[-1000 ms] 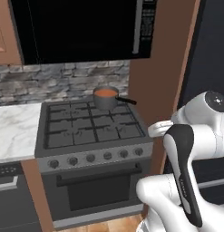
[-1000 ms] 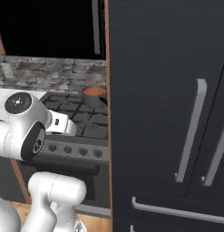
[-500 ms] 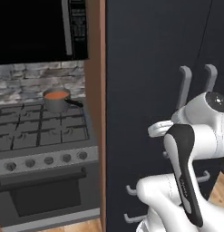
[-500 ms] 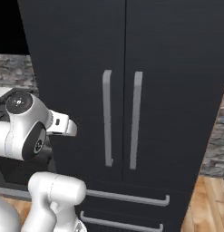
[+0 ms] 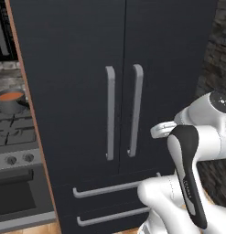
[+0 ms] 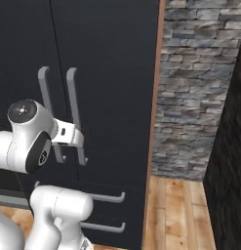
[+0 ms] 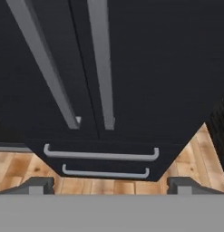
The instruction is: Retrieve the fish from the fridge and place it on the saucepan with marinade on the stove.
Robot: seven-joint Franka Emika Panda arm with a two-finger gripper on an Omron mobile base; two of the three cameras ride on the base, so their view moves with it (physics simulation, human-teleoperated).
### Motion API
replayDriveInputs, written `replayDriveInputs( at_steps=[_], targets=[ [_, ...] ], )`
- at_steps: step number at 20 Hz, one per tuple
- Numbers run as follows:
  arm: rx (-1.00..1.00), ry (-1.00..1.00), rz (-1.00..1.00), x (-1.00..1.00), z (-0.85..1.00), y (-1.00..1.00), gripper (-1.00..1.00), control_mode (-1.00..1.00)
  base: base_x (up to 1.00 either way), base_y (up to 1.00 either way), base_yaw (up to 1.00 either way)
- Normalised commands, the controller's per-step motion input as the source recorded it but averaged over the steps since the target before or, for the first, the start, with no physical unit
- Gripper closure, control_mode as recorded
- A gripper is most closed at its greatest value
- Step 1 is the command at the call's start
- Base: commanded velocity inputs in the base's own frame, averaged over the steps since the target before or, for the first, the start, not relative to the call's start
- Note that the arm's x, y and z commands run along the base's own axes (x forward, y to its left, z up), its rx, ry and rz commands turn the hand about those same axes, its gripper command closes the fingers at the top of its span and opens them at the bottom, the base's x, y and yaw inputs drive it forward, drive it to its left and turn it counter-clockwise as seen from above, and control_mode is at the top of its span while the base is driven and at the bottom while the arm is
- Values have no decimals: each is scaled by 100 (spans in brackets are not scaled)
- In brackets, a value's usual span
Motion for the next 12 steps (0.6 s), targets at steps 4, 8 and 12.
replayDriveInputs(
  at_steps=[4, 8, 12],
  targets=[
    [0, 0, 0, 0, 0, 0, -100, 100, -15, -2, 0],
    [0, 0, 0, 0, 0, 0, -100, 100, -62, 21, 0],
    [0, 0, 0, 0, 0, 0, -100, 100, -53, 27, 0]
  ],
)
